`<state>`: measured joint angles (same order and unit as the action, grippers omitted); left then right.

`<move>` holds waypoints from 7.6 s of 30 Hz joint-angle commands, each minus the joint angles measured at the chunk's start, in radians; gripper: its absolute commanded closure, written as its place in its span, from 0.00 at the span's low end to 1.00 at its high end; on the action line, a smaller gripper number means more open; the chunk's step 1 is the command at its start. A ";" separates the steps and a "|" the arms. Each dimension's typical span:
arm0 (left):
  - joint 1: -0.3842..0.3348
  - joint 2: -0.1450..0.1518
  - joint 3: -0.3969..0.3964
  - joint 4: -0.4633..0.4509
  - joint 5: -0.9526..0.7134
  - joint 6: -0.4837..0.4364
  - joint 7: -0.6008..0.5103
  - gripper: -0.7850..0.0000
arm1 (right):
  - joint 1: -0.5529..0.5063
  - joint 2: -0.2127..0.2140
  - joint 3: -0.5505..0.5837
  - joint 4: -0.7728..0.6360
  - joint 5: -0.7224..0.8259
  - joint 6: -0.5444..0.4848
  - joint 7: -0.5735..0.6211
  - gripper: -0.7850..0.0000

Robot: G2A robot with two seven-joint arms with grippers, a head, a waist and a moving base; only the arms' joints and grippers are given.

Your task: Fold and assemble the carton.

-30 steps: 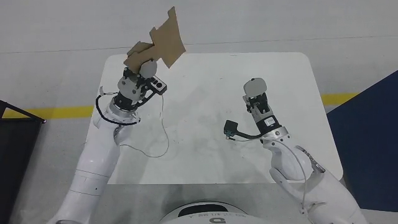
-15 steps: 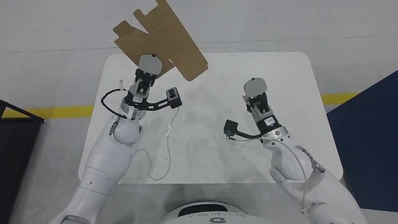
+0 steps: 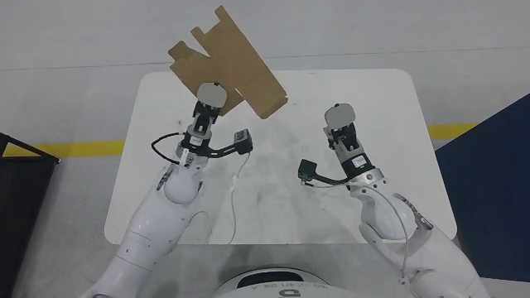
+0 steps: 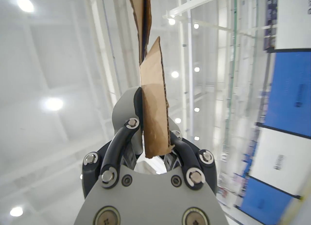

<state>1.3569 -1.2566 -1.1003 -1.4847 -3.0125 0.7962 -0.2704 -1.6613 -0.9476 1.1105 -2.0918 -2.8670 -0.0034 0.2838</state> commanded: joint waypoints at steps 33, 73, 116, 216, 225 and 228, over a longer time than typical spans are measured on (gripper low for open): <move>0.113 -0.128 -0.017 -0.029 0.019 -0.094 -0.075 1.00 | -0.004 -0.009 0.013 -0.008 0.160 0.080 -0.018 0.00; -0.015 0.035 -0.315 -0.207 2.623 -0.544 -0.704 1.00 | -0.039 -0.074 0.281 0.180 2.002 -0.116 -0.789 0.00; -0.356 0.195 0.069 -0.198 2.740 -0.919 -1.265 1.00 | 0.216 -0.085 0.119 0.424 3.272 -0.583 0.371 0.30; -0.497 0.075 0.348 0.259 2.396 -1.097 -0.650 0.19 | 0.136 -0.295 0.077 0.326 3.356 -0.476 -0.668 1.00; -0.510 0.055 0.347 0.282 2.420 -1.139 -0.651 1.00 | 0.127 -0.308 0.097 0.327 3.327 -0.455 -0.668 1.00; -0.506 0.055 0.335 0.282 2.434 -1.147 -0.650 1.00 | 0.125 -0.312 0.103 0.329 3.296 -0.453 -0.671 1.00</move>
<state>0.8494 -1.2020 -0.7605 -1.2019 -0.5850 -0.3490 -0.9201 -1.5349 -1.2582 1.2119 -1.7631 0.4408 -0.4555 -0.3861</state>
